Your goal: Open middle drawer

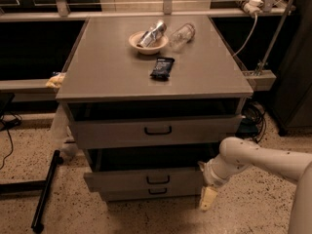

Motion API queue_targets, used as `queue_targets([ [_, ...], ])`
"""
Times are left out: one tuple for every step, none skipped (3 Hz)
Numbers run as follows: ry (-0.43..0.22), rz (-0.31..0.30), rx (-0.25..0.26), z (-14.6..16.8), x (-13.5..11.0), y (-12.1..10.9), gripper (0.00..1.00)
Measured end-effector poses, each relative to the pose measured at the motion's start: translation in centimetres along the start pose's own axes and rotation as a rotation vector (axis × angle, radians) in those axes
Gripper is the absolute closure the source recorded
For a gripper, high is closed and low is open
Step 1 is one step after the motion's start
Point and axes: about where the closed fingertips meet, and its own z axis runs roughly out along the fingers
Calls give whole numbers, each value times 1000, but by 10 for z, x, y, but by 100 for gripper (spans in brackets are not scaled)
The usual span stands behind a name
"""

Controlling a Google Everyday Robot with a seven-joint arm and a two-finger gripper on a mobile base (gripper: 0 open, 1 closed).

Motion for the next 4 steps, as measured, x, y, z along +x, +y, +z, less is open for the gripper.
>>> queue_targets([
  [-13, 21, -60, -9, -1, 23, 0],
  [-33, 60, -224, -31, -3, 69, 0],
  [-31, 63, -281, -37, -5, 84, 0],
  [-31, 63, -281, -37, -5, 84, 0],
])
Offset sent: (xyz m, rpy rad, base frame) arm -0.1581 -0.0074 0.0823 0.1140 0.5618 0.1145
